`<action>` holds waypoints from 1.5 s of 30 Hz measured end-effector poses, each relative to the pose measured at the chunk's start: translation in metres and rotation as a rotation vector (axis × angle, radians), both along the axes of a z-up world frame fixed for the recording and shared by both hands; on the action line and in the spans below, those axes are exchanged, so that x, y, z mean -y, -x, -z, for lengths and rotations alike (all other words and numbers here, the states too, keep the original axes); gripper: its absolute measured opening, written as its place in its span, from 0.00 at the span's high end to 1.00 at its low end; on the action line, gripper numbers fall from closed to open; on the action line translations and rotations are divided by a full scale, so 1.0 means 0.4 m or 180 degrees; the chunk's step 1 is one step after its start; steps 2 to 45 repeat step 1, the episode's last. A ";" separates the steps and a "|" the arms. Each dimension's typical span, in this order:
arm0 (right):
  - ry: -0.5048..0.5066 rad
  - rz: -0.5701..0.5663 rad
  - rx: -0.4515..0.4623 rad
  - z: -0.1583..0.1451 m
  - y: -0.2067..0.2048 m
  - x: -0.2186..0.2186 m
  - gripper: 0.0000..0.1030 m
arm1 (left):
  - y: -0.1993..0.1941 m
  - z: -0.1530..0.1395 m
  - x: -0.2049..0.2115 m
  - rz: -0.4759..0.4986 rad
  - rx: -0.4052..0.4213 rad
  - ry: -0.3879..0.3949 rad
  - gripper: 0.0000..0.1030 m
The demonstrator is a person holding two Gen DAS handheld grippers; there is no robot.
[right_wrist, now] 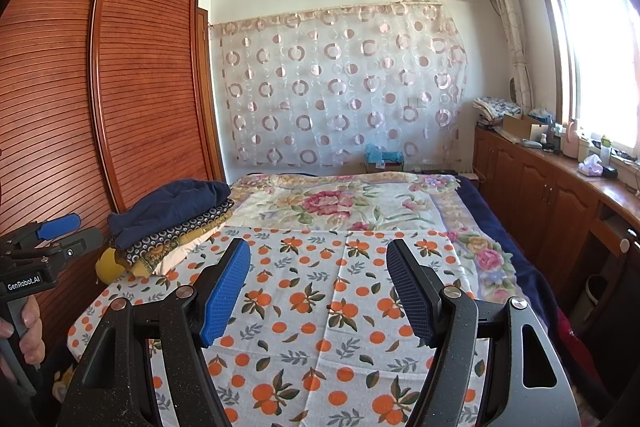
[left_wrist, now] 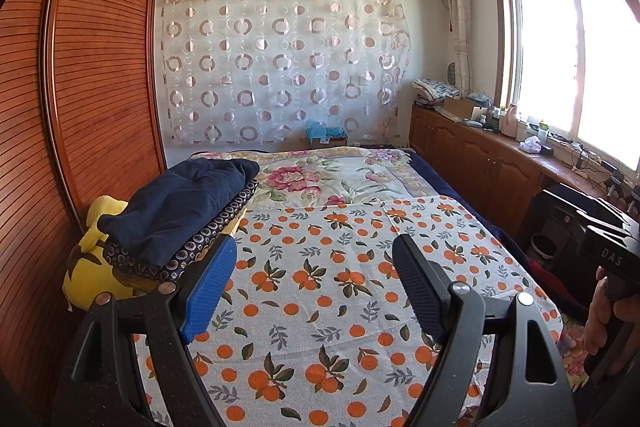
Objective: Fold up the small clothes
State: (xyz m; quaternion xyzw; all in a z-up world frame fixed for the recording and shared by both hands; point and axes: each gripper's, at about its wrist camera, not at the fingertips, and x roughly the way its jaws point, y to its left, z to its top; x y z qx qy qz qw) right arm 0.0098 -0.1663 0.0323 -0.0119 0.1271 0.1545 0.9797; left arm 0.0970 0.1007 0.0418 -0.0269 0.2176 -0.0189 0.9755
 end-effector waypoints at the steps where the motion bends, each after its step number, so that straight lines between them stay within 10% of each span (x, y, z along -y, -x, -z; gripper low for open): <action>1: 0.0002 0.0000 0.0004 0.001 0.002 -0.003 0.30 | 0.000 -0.002 -0.003 -0.0003 0.0001 0.0002 0.22; 45: 0.0002 0.0000 0.0004 0.001 0.002 -0.003 0.30 | 0.000 -0.002 -0.003 -0.0003 0.0001 0.0002 0.22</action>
